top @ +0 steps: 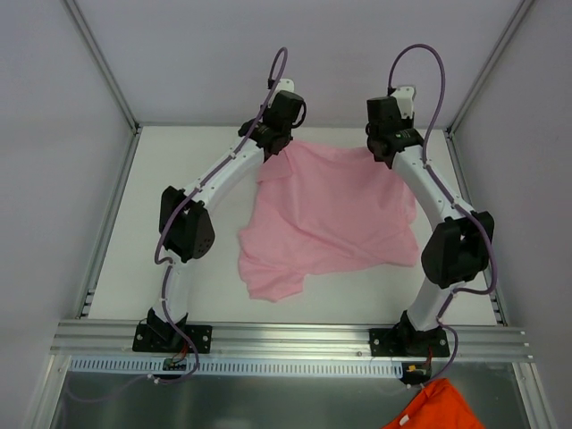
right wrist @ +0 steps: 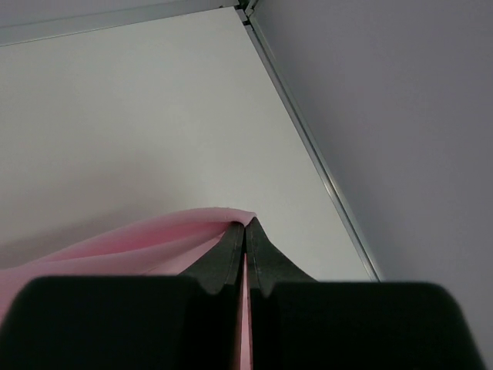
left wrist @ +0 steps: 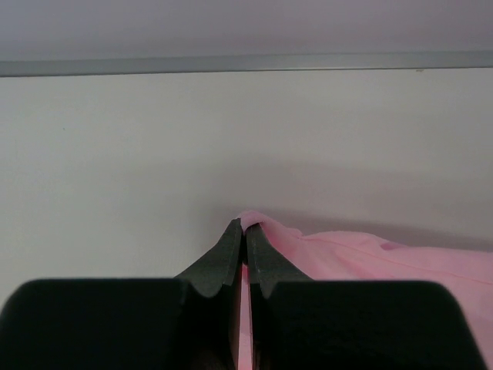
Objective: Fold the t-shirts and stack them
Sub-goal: Flatten out the tshirt
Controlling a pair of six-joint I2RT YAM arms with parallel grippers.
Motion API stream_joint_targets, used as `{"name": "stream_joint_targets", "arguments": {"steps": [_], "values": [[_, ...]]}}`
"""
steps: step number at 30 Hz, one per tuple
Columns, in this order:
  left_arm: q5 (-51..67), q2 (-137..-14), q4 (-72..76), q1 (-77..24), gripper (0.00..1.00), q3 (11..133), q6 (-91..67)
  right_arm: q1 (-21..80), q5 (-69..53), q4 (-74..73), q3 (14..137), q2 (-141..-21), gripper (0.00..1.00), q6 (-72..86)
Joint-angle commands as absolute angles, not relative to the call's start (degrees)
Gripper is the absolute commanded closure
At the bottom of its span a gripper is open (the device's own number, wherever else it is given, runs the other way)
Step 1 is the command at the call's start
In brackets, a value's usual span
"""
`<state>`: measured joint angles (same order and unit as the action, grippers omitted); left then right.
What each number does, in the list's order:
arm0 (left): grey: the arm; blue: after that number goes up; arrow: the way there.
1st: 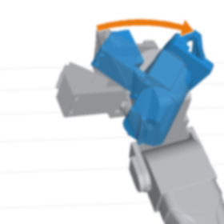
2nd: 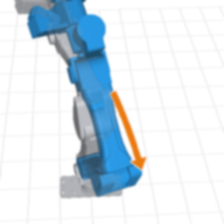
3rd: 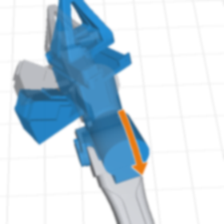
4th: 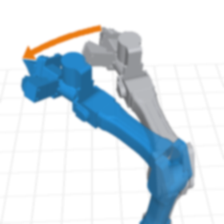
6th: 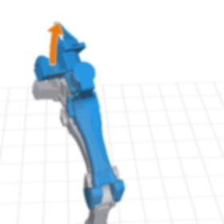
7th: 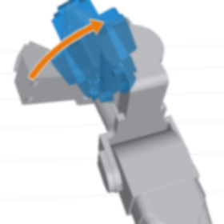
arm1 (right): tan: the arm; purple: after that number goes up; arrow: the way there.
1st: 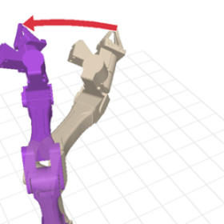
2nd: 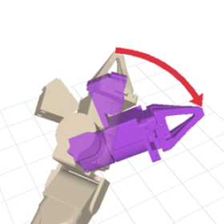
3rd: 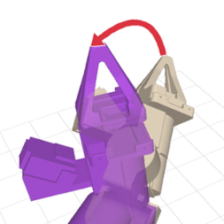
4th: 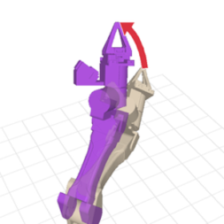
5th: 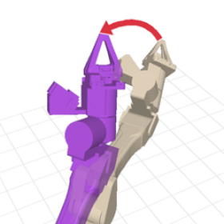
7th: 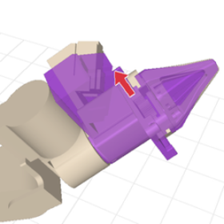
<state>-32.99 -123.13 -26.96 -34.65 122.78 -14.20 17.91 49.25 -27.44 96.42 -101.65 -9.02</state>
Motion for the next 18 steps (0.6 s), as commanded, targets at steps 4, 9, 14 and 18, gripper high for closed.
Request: {"name": "stream_joint_targets", "arguments": {"steps": [4, 9, 14, 18], "values": [[-31.03, -123.92, -29.0, -32.08, 0.67, 125.24, -16.44, 16.7, 54.58, -28.29, 103.96, -106.08, 0.9, -8.26], [-30.67, -120.51, -27.35, -32.08, 0.09, 122.18, -16.26, 16.79, 52.21, -28.49, 101.36, -104.08, 0.2, -8.62], [-29.8, -116.64, -27.68, -32.17, 0.08, 121.2, -16.69, 16.87, 50.19, -28.46, 98.96, -99.23, 0.14, -9.22], [-26.19, -111.63, -29.36, -34.44, 0.08, 117.78, -17.4, 16.88, 45.72, -32.51, 99.58, -94.76, 0.16, -9.23]]}}
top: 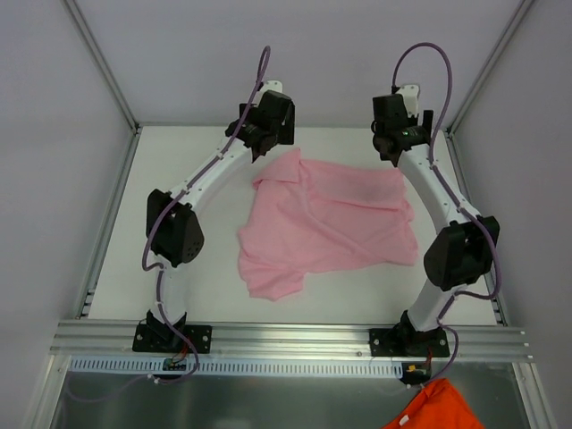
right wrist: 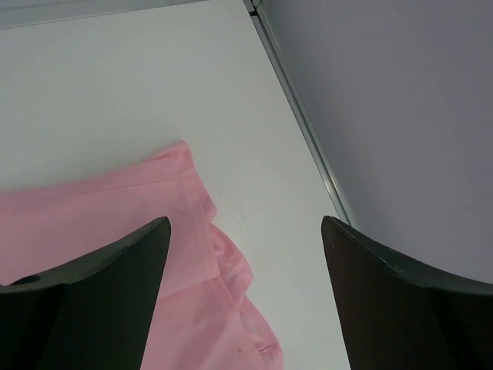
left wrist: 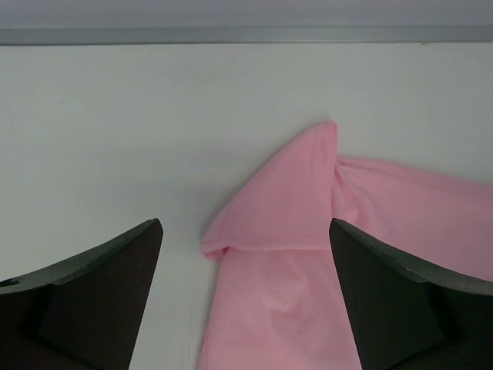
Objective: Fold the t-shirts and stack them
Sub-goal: Flatten out the tshirt
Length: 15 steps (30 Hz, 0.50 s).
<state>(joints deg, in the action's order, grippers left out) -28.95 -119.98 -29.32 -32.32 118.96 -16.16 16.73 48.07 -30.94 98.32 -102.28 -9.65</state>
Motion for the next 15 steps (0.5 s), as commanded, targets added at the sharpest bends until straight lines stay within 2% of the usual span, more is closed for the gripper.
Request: {"name": "stream_joint_targets", "arguments": {"steps": [1, 3, 6, 7, 12, 15], "values": [[-25.5, -109.01, -29.53, -35.32, 0.08, 115.08, -17.4, 16.96, 43.44, -33.48, 98.88, -91.96, 0.16, -8.01], [-23.21, -106.62, -30.05, -37.78, 0.09, 111.38, -18.8, 16.87, 39.92, -36.9, 98.7, -89.49, 0.27, -6.51], [-22.07, -100.92, -32.25, -40.94, 0.09, 104.98, -22.14, 16.79, 32.1, -43.58, 99.32, -85.35, 0.73, -4.14], [-19.89, -99.68, -32.52, -41.39, 0.09, 102.94, -23.19, 16.87, 28.51, -45.33, 99.23, -84.47, 0.99, -2.74], [-16.79, -92.48, -31.29, -43.24, 0.1, 86.44, -29.35, 16.79, 22.51, -53.6, 94.75, -79.28, 0.99, -0.79], [-14.51, -91.41, -31.81, -43.24, 0.11, 81.15, -30.76, 16.96, 10.87, -57.82, 94.83, -78.58, 0.99, -0.97]]}}
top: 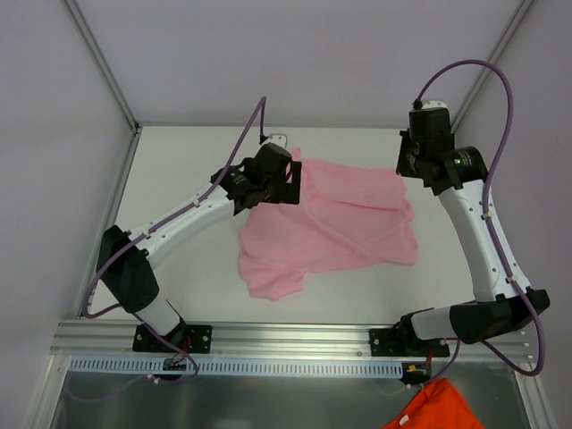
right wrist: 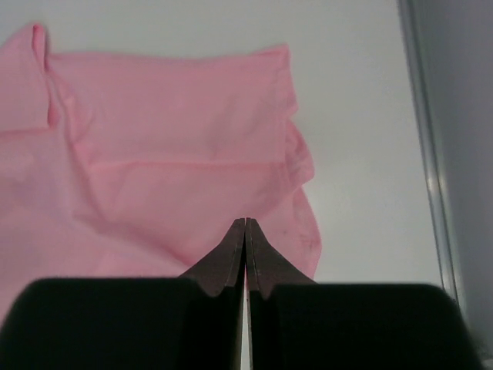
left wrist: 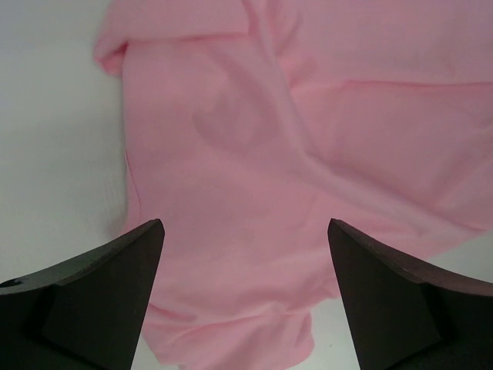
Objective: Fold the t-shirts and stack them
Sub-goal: Flatten out the tshirt
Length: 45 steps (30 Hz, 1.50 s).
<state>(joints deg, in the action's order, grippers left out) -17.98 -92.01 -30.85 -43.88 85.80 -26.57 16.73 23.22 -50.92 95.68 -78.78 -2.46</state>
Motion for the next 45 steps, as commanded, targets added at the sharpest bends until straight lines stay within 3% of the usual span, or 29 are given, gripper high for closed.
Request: {"name": "stream_joint_targets", "arguments": {"steps": [1, 14, 22, 36, 37, 39, 41, 42, 44, 45], "values": [[-13.54, -91.32, -31.82, -43.24, 0.11, 80.17, -31.2, 16.88, 9.07, -59.22, 94.83, -78.4, 0.99, -0.71], [-6.51, -95.62, -29.18, -43.51, 0.12, 74.09, -34.63, 16.88, 0.62, -60.83, 88.87, -77.78, 0.99, 2.37], [-2.99, -95.89, -30.32, -43.68, 0.13, 71.46, -36.12, 16.79, -1.94, -53.98, 87.63, -85.67, 0.99, 2.81], [-0.7, -90.71, -33.83, -43.94, 0.14, 64.08, -39.28, 15.82, 3.51, -56.69, 110.29, -113.02, 0.96, 3.95], [-0.79, -90.27, -34.19, -43.95, 0.13, 63.55, -39.55, 15.82, 3.43, -55.82, 110.74, -113.2, 0.88, 3.78], [-0.97, -89.04, -34.28, -44.03, 0.13, 62.15, -40.16, 15.65, 3.69, -55.46, 112.23, -113.73, 0.8, 3.34], [-0.62, -89.21, -34.45, -44.03, 0.13, 61.7, -40.43, 15.38, 3.6, -56.77, 115.47, -115.82, 0.6, 2.73], [-0.53, -89.64, -34.63, -44.03, 0.13, 61.7, -40.52, 15.03, 3.43, -57.3, 116.45, -116.54, 0.42, 2.72], [-0.27, -90.52, -34.89, -44.03, 0.13, 61.79, -40.61, 14.59, 2.9, -57.92, 117.94, -117.59, 0.2, 2.9], [-0.18, -91.31, -34.72, -44.03, 0.13, 61.79, -40.69, 14.24, 2.81, -58.01, 118.47, -117.86, 0.02, 2.99]]}}
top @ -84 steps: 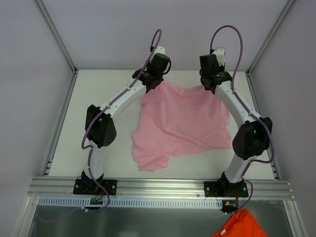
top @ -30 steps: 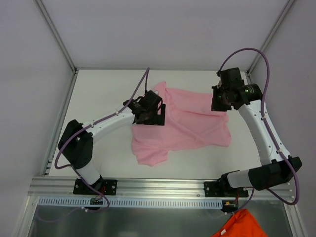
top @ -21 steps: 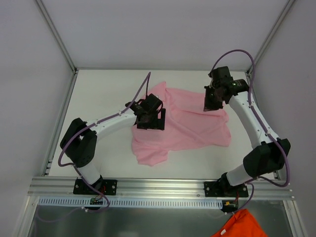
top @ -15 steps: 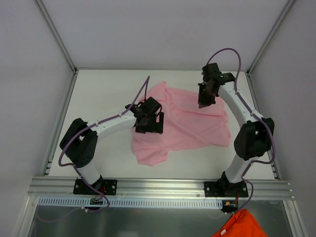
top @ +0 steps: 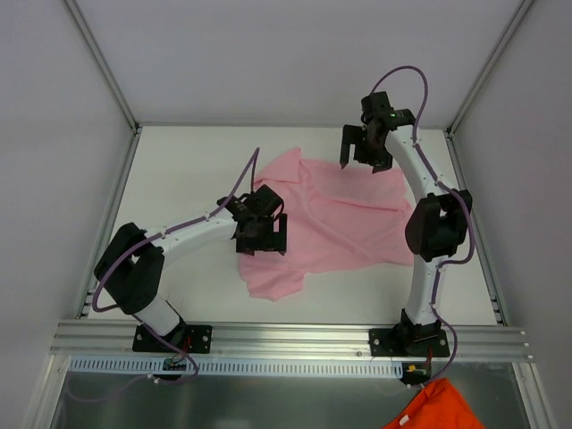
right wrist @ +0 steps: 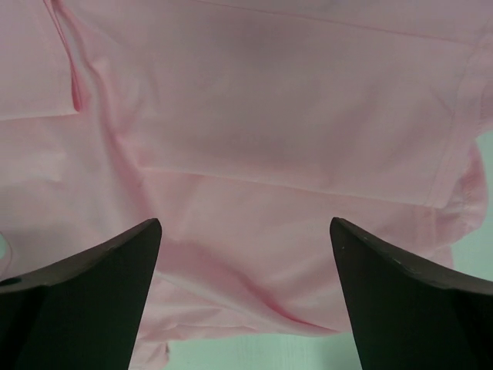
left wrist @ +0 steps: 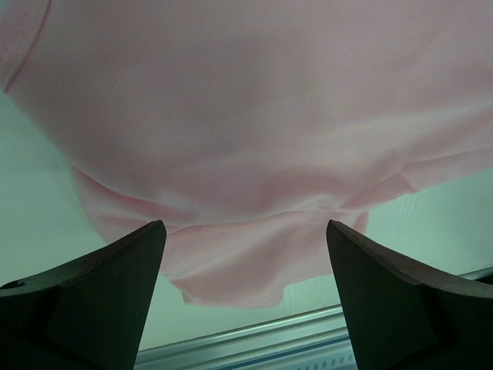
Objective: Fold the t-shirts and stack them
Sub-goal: Flatten out the tshirt
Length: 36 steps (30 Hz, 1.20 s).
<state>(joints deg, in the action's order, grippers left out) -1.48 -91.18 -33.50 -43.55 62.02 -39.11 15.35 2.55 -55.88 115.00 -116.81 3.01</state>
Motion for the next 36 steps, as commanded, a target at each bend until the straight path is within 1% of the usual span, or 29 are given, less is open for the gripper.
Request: {"name": "stream_joint_targets", "arguments": {"steps": [1, 7, 11, 13, 14, 16, 18, 19, 20, 21, 23, 25, 26, 36], "values": [[-0.18, -91.67, -34.72, -44.03, 0.13, 61.79, -40.78, 14.06, 2.55, -57.66, 118.65, -117.86, 0.0, 3.16], [2.02, -93.69, -35.42, -43.95, 0.13, 62.05, -41.22, 12.31, 2.64, -57.66, 118.83, -116.99, 0.0, 3.34], [4.48, -95.44, -34.54, -43.33, 0.11, 60.83, -41.83, 10.64, 1.06, -57.66, 118.56, -115.14, 0.0, 3.34], [5.97, -95.54, -33.67, -42.72, 0.11, 60.03, -42.36, 9.76, 0.62, -57.66, 119.17, -114.17, 0.0, 3.16], [6.24, -95.19, -33.4, -42.19, 0.13, 59.07, -42.54, 9.06, 0.53, -57.83, 119.61, -113.3, 0.01, 3.08], [7.38, -94.84, -32.87, -41.75, 0.23, 58.19, -42.89, 8.35, 0.62, -58.62, 120.76, -112.68, 0.0, 2.64], [7.65, -94.66, -32.96, -41.22, 0.45, 56.96, -43.24, 7.48, 0.62, -59.15, 121.99, -112.06, 0.0, 2.46], [7.65, -94.57, -32.96, -41.22, 0.54, 56.61, -43.16, 7.21, 0.62, -59.24, 122.34, -111.97, 0.0, 2.46], [7.39, -94.05, -33.05, -41.13, 0.66, 56.17, -43.33, 6.6, -1.39, -59.24, 122.69, -111.71, 0.0, 2.46], [7.3, -93.78, -33.05, -41.13, 0.73, 55.9, -43.42, 6.42, -1.49, -59.24, 122.78, -111.71, 0.0, 2.46], [6.68, -92.91, -34.01, -41.13, 0.87, 55.2, -43.77, 6.07, -1.76, -59.5, 122.7, -111.62, 0.0, 2.55], [6.59, -91.59, -34.19, -40.87, 0.93, 53.45, -44.03, 5.98, -1.76, -59.5, 122.7, -111.62, 0.0, 2.46], [6.59, -91.32, -34.28, -40.61, 0.99, 52.92, -44.21, 5.8, -1.76, -59.59, 122.61, -111.53, 0.0, 2.46], [4.84, -85.26, -38.58, -38.06, 1.0, 46.86, -45.35, 4.4, -2.64, -59.59, 122.87, -111.09, 0.0, 2.37]]}}
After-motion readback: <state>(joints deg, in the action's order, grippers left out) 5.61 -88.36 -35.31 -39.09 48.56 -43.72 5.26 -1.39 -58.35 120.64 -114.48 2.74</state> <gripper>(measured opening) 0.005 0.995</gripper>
